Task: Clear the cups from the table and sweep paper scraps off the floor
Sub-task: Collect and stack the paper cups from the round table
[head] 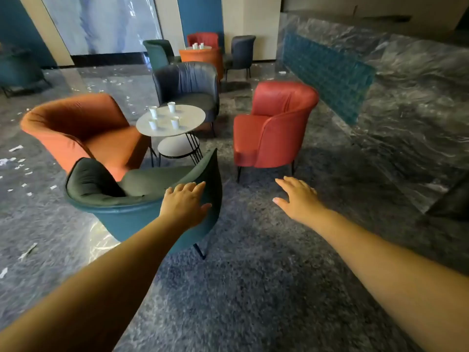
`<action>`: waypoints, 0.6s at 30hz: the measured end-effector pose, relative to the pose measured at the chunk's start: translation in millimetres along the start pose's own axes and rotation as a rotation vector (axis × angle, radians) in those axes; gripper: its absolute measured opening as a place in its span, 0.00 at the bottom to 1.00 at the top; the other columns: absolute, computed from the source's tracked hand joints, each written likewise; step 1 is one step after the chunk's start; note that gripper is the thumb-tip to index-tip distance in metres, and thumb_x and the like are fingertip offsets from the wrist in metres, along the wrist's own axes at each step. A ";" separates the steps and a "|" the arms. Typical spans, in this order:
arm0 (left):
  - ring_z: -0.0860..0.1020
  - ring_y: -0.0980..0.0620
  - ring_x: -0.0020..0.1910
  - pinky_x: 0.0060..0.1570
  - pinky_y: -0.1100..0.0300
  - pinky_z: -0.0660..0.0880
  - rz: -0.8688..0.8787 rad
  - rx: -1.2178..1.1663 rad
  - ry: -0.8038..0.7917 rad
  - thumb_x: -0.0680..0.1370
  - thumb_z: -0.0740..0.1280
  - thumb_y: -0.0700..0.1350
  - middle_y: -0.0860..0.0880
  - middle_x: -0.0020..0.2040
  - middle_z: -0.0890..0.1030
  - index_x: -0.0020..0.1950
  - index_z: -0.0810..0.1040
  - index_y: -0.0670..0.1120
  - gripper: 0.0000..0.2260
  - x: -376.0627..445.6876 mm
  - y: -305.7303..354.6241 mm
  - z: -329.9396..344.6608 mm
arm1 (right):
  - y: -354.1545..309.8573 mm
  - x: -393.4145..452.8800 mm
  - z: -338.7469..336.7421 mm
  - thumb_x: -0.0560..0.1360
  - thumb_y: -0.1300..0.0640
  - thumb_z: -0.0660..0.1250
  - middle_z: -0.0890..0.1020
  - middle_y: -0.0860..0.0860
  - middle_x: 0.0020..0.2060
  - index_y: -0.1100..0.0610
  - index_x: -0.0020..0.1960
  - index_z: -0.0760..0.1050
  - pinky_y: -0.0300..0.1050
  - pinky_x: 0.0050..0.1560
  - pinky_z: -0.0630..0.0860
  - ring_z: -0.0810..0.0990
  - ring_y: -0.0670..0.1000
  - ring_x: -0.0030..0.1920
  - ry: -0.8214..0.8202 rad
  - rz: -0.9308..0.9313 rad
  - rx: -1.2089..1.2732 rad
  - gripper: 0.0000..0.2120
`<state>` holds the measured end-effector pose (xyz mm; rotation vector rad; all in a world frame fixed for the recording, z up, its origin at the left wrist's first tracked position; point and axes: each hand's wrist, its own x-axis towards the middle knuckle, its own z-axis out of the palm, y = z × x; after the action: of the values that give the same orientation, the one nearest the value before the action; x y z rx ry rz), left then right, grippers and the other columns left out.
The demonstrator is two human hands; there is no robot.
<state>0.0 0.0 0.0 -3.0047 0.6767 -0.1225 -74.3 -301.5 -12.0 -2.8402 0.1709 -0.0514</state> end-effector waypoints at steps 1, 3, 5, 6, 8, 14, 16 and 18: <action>0.65 0.44 0.73 0.70 0.44 0.62 -0.002 -0.012 -0.025 0.79 0.57 0.65 0.48 0.76 0.66 0.79 0.55 0.53 0.32 14.5 -2.4 3.6 | 1.5 13.5 4.0 0.78 0.40 0.59 0.58 0.50 0.76 0.47 0.77 0.56 0.56 0.71 0.59 0.57 0.54 0.75 -0.010 0.006 0.011 0.30; 0.65 0.44 0.73 0.70 0.45 0.62 -0.020 -0.021 -0.039 0.78 0.58 0.65 0.49 0.76 0.66 0.79 0.55 0.54 0.32 43.5 -6.5 14.6 | 7.6 40.6 12.5 0.78 0.40 0.58 0.58 0.49 0.76 0.47 0.77 0.56 0.57 0.70 0.60 0.57 0.54 0.75 -0.036 0.027 0.015 0.30; 0.65 0.44 0.73 0.69 0.46 0.63 -0.023 -0.026 -0.060 0.78 0.58 0.65 0.49 0.75 0.66 0.79 0.55 0.54 0.32 78.9 -9.9 25.6 | 15.7 74.3 21.1 0.78 0.39 0.58 0.58 0.49 0.76 0.46 0.77 0.56 0.57 0.70 0.60 0.57 0.54 0.75 -0.082 0.040 0.014 0.30; 0.65 0.44 0.73 0.69 0.46 0.63 -0.014 -0.021 -0.062 0.78 0.58 0.65 0.49 0.75 0.66 0.79 0.55 0.54 0.32 98.3 -10.7 31.6 | 20.4 93.8 24.4 0.78 0.39 0.58 0.58 0.49 0.76 0.46 0.77 0.56 0.57 0.70 0.59 0.57 0.54 0.75 -0.088 0.038 0.012 0.30; 0.66 0.44 0.72 0.68 0.46 0.63 -0.011 -0.013 -0.056 0.78 0.57 0.65 0.49 0.75 0.67 0.79 0.56 0.54 0.32 136.4 -13.8 41.2 | 29.6 133.2 28.0 0.79 0.40 0.58 0.58 0.49 0.76 0.47 0.77 0.56 0.56 0.71 0.58 0.56 0.54 0.75 -0.091 0.037 0.016 0.30; 0.64 0.44 0.73 0.72 0.44 0.59 -0.074 -0.043 -0.072 0.79 0.58 0.64 0.48 0.76 0.66 0.78 0.57 0.53 0.31 266.9 -22.3 72.3 | 57.4 272.9 32.2 0.79 0.41 0.58 0.58 0.48 0.77 0.48 0.77 0.56 0.56 0.72 0.56 0.55 0.53 0.76 -0.149 -0.012 0.022 0.29; 0.63 0.44 0.74 0.72 0.43 0.58 -0.099 -0.050 -0.098 0.79 0.58 0.64 0.48 0.76 0.66 0.78 0.58 0.52 0.31 304.4 -27.1 79.7 | 64.7 315.1 32.3 0.79 0.41 0.58 0.59 0.48 0.76 0.49 0.77 0.57 0.55 0.72 0.56 0.56 0.53 0.76 -0.171 -0.020 0.032 0.29; 0.63 0.44 0.74 0.72 0.44 0.58 -0.122 -0.052 -0.110 0.79 0.58 0.64 0.49 0.76 0.65 0.78 0.59 0.53 0.31 336.3 -32.5 85.7 | 70.1 352.4 33.7 0.79 0.41 0.58 0.59 0.49 0.76 0.49 0.77 0.57 0.55 0.72 0.57 0.56 0.53 0.76 -0.192 -0.033 0.035 0.29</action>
<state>324.4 -111.9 -61.1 -3.0742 0.4934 0.0561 269.3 -401.5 -58.5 -2.7929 0.0814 0.2082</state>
